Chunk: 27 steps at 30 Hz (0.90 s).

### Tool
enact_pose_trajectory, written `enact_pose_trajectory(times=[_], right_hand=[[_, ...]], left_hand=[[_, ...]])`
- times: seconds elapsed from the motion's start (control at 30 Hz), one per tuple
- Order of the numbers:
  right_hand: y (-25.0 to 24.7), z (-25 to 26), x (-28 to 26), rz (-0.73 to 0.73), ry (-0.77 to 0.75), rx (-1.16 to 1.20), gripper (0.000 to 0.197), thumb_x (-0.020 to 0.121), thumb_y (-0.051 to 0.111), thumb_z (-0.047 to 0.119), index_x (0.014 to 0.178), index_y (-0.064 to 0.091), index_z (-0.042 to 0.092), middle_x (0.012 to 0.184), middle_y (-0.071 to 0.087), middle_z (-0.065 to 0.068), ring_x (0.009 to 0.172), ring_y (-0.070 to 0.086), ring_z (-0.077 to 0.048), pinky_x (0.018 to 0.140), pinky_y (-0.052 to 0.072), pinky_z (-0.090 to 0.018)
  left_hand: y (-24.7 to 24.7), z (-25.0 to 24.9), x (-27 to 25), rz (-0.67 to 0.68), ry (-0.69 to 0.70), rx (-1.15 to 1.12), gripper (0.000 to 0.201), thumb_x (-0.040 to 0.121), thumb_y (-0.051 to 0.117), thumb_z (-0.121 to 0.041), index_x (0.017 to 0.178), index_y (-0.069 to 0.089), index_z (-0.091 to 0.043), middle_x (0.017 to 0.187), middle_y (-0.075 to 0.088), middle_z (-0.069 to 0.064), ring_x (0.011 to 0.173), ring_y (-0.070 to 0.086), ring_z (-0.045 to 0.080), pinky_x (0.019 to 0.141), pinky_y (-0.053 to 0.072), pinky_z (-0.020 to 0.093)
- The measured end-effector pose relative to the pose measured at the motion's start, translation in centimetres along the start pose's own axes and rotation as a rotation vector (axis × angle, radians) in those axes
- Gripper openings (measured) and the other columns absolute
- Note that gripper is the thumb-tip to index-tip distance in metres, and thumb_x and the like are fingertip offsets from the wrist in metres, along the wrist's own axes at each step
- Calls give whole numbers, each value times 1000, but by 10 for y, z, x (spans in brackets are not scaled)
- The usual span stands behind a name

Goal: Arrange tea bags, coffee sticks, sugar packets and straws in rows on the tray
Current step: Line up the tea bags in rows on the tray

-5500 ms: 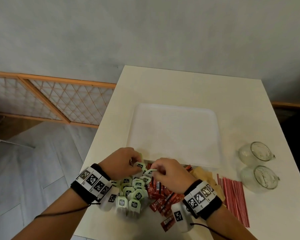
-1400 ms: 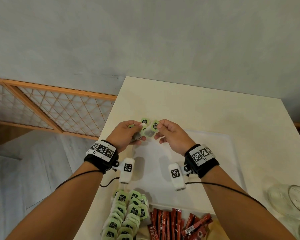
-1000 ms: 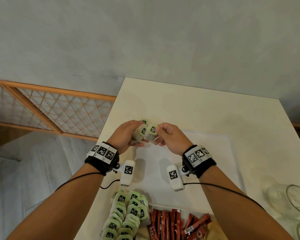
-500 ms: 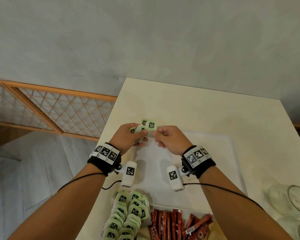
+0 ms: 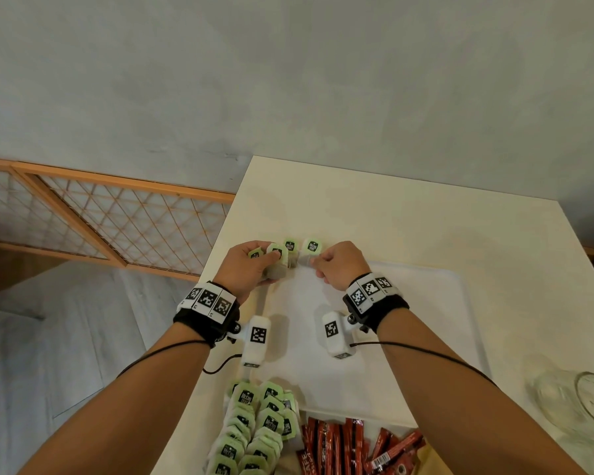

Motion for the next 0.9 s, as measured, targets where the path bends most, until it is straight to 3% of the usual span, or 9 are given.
enact_pose_trajectory(times=[0.17, 0.33, 0.43, 0.57, 0.77, 0.9], right_hand=[[4, 4, 2, 6, 12, 23, 32, 93, 71, 32, 70, 74, 9, 74, 76, -6, 77, 75, -27, 81, 61, -40], [-4, 3, -6, -68, -3, 33, 40, 91, 70, 43, 80, 71, 6, 72, 75, -10, 73, 73, -31, 73, 61, -43], [-6, 12, -20, -12, -116, 139, 35, 97, 63, 43, 83, 71, 13, 75, 72, -6, 61, 66, -22, 61, 53, -32], [3, 20, -40, 166, -226, 252, 16, 98, 65, 32, 86, 74, 26, 72, 61, -2, 52, 53, -10, 48, 41, -16], [3, 12, -40, 118, -249, 255, 12, 96, 69, 22, 88, 76, 16, 70, 61, -2, 53, 56, -11, 50, 42, -16], [-3, 9, -37, 106, -241, 223, 14, 97, 68, 21, 88, 75, 13, 69, 61, 0, 51, 57, -7, 51, 42, -15]], left_hand=[[-2, 0, 2, -12, 50, 91, 9, 90, 72, -8, 99, 71, -11, 78, 69, 4, 62, 65, 14, 56, 54, 22], [-3, -2, 5, 0, 68, 127, 8, 88, 75, -9, 94, 70, -12, 88, 69, 14, 75, 65, 23, 60, 57, 25], [-2, -4, 6, 34, 89, 141, 8, 88, 75, -11, 94, 70, -13, 85, 64, 14, 76, 58, 26, 61, 57, 25], [7, -10, 4, 84, 114, 132, 7, 89, 73, -7, 92, 69, -12, 71, 57, 4, 54, 51, 13, 61, 56, 24], [16, -13, 1, 134, 113, 97, 6, 91, 71, -7, 95, 67, -7, 64, 54, -1, 46, 45, 8, 63, 57, 24], [15, -16, 6, 95, 177, 167, 13, 91, 72, -12, 100, 67, -4, 76, 63, 7, 55, 59, 14, 60, 55, 26]])
Point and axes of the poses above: each hand's wrist, its own x-axis towards the middle knuckle, its own y-axis out of the palm, z = x × y, the point moved 5 cm from there along x, towards the middle knuckle
